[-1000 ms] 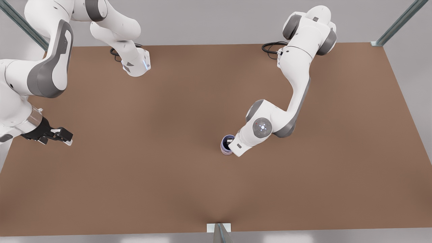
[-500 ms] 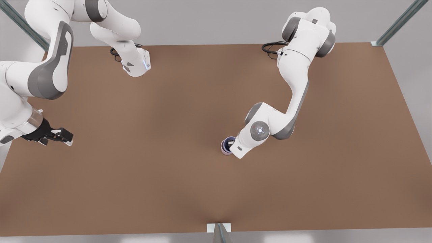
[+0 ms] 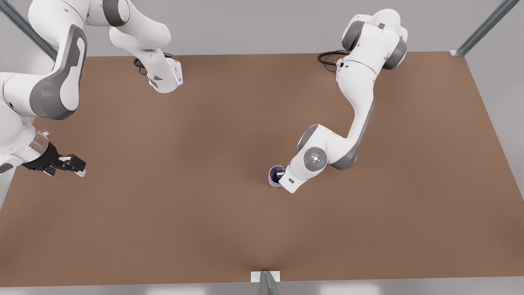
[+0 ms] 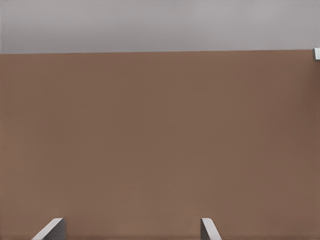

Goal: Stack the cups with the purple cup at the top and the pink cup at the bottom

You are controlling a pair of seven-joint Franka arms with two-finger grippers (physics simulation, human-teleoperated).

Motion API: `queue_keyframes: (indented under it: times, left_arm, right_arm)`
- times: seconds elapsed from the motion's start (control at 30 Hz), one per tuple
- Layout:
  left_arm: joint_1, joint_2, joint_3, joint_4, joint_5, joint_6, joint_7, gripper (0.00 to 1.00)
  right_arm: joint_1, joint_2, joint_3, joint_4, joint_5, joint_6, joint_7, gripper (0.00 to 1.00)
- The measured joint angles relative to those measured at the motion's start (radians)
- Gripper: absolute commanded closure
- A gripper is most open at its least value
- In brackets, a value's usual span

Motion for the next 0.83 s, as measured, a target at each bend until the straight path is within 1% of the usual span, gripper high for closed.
queue_keyframes:
  times: [0.3,0.33,0.37,0.43,0.57,0.6,0.63,0.7,0.73,0.83]
  left_arm:
    - [-0.001,-0.012,-0.003,0.008,0.018,-0.004,-0.008,0.13]
    - [-0.001,-0.028,-0.001,0.011,0.018,-0.011,-0.009,0.09]
    - [0.002,-0.062,0.013,0.013,0.019,-0.027,-0.008,0.0]
    - [0.007,-0.146,0.085,0.014,0.022,-0.08,0.008,0.0]
    - [0.012,-0.298,0.272,0.013,0.024,-0.217,0.088,0.0]
    - [0.019,-0.343,0.301,0.008,0.025,-0.251,0.114,0.0]
    - [0.056,-0.384,0.287,0.004,0.032,-0.285,0.14,0.0]
    - [0.21,-0.459,0.169,-0.016,0.063,-0.342,0.199,0.0]
    - [0.254,-0.483,0.141,-0.023,0.075,-0.364,0.232,0.0]
    - [0.288,-0.505,0.115,-0.029,0.095,-0.409,0.326,0.0]
  right_arm:
    - [0.001,-0.001,0.0,0.0,0.0,0.001,-0.003,0.0]
    - [0.001,-0.001,0.0,0.0,0.0,0.001,-0.003,0.0]
    - [0.002,-0.001,0.0,0.0,-0.001,0.001,-0.004,0.0]
    - [0.004,0.0,0.001,0.0,0.002,0.0,-0.004,0.0]
    - [0.002,0.0,0.001,0.0,0.004,0.0,-0.005,0.0]
    - [0.0,-0.002,0.0,0.0,0.004,0.0,-0.005,0.0]
    - [0.0,-0.004,-0.001,0.0,0.004,-0.001,-0.005,0.0]
    - [0.001,-0.011,-0.003,-0.001,0.001,-0.002,-0.004,0.0]
    - [0.002,-0.014,-0.004,-0.001,-0.001,-0.002,-0.004,0.0]
    - [0.001,-0.016,-0.004,0.0,-0.003,-0.003,-0.003,0.0]
